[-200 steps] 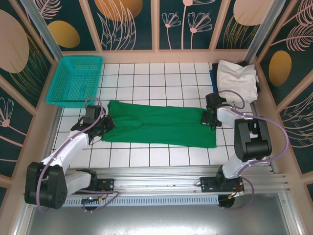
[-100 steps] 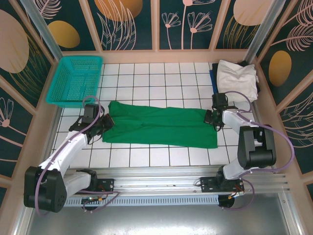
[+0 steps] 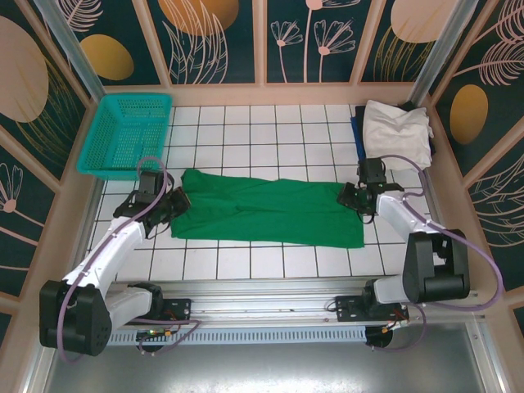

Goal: Fold and stack the t-shirts

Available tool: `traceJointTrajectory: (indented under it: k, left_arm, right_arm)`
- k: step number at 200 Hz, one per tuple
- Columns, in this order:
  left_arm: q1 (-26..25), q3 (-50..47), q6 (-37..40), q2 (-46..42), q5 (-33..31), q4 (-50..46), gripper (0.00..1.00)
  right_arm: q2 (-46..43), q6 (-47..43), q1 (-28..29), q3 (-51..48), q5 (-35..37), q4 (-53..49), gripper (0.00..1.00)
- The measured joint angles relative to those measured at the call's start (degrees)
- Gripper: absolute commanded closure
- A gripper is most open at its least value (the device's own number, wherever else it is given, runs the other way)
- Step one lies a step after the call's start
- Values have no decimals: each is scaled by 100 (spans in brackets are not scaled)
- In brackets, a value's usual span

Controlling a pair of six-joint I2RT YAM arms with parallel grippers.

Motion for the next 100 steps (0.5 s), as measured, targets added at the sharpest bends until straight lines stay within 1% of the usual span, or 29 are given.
traceJointTrajectory:
  k: [12,22,41,53,56,59,64,66,69,73,79,90,100]
  left_arm:
    - [0,87,4,2,22,-74,100]
    - [0,162,4,4,44,-131,100]
    - [0,280,22,20,138,-181,100]
    - [0,337,28,42,184,-212,100]
    - [0,345,28,48,190,-219,100]
    - [0,365,35,61,205,-232,100]
    - [0,398,46,85,234,-269,100]
    - [0,413,50,96,247,-278,100]
    - [0,444,70,118,262,-304,100]
    - [0,483,74,146,273,-341,100]
    - [0,546,94,190,295,-380,100]
    - [0,632,133,249,332,-422,100]
    - [0,629,153,243,348,-437,100]
  right_arm:
    - [39,74,138,-87,-192,208,65]
    - [101,149,267,-118,-284,297,65]
    - [186,334,748,-131,-411,608,62]
    - [190,457,1390,-131,-535,1075,60]
    - [190,487,1447,-131,-570,1154,60]
    - [199,509,1733,-131,-608,1342,59]
    - [201,529,1860,-131,-649,1447,58]
    - [212,542,2072,-129,-706,1635,58]
    - [221,551,2179,-129,-756,1729,57]
    - [280,562,2520,-85,-787,1967,56]
    - [352,570,2708,-50,-835,2114,56]
    - [669,496,3226,216,-846,2337,55]
    - [951,424,3484,463,-822,2426,55]
